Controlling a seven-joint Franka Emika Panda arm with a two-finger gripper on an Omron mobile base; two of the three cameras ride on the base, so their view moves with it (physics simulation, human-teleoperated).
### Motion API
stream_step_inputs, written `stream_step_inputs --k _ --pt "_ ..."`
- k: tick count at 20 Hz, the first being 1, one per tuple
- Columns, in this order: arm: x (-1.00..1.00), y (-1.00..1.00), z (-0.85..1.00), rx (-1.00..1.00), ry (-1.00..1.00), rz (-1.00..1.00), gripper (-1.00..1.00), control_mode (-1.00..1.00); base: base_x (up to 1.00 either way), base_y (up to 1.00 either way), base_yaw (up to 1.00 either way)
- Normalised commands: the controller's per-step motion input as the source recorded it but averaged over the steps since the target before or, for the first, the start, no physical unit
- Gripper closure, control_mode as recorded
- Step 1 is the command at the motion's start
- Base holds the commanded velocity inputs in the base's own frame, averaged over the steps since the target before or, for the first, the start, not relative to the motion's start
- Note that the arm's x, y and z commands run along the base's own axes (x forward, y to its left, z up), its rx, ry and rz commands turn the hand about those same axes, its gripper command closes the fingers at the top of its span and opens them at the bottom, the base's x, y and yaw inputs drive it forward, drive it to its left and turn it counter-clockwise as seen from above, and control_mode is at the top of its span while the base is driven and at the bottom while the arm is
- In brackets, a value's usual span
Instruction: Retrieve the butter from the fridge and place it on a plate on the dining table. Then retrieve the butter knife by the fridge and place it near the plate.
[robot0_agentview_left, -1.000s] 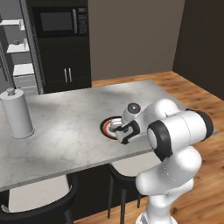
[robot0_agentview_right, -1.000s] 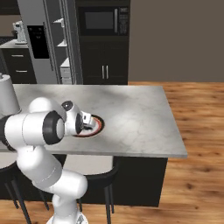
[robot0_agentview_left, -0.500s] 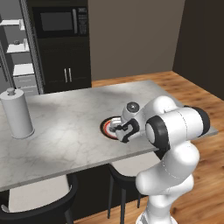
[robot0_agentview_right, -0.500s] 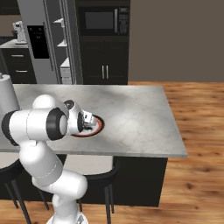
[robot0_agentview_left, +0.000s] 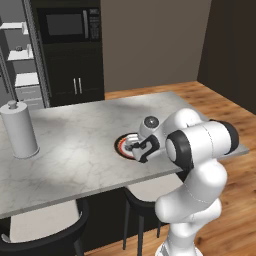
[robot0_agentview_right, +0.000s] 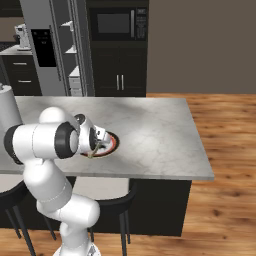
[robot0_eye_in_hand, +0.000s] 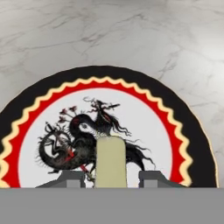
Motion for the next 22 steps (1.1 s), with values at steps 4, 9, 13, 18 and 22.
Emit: stream_step_inputs --k 4,9,13,18,22 --pt "0.05 0.0 0.0 0.0 0.0 0.0 -1.0 -1.0 0.0 0.0 0.0" --pt "0.0 0.0 0.0 0.0 0.0 0.0 -1.0 -1.0 0.0 0.0 0.0" --pt "0.02 0.0 0.0 0.0 0.0 0.0 -1.0 -1.0 0.0 0.0 0.0" --pt "-0.06 -0.01 0.12 0.0 0.07 -0.02 -1.0 -1.0 0.0 0.0 0.0" --pt "-0.59 -0.09 0.88 0.0 0.08 0.0 -1.0 -1.0 0.0 0.0 0.0"
